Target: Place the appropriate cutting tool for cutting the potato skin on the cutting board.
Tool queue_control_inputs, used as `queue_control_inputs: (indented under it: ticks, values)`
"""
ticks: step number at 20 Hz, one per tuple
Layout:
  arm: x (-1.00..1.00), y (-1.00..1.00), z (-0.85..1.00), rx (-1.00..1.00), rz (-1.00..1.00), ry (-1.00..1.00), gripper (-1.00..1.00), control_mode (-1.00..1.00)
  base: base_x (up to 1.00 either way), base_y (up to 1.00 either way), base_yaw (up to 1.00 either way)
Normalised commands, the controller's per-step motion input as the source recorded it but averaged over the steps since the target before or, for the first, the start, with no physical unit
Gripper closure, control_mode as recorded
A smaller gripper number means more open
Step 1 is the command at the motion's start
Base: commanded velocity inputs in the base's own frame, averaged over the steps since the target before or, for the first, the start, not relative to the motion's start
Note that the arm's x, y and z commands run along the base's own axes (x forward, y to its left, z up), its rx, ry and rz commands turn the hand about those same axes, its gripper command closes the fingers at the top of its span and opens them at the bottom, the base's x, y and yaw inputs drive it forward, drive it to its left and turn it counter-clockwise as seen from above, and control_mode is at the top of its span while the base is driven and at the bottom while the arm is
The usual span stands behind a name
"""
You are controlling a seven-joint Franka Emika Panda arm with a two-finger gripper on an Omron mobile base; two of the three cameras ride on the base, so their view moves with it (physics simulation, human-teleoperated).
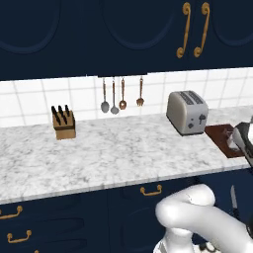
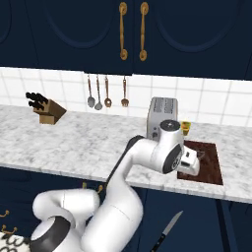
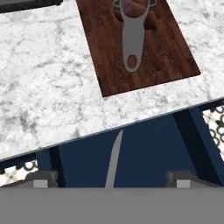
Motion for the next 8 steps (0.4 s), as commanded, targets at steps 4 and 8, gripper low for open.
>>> queue_control_inputs:
  ticks: [4, 8]
  values:
    - [-0.51, 0.85, 0.61, -0.18, 0.14, -0.13, -1.0, -1.0, 0.0, 0.0, 0.0]
    - [-0.35, 0.97, 0.45, -0.19, 0.15, -0.03, -1.0, -1.0, 0.0, 0.0, 0.0]
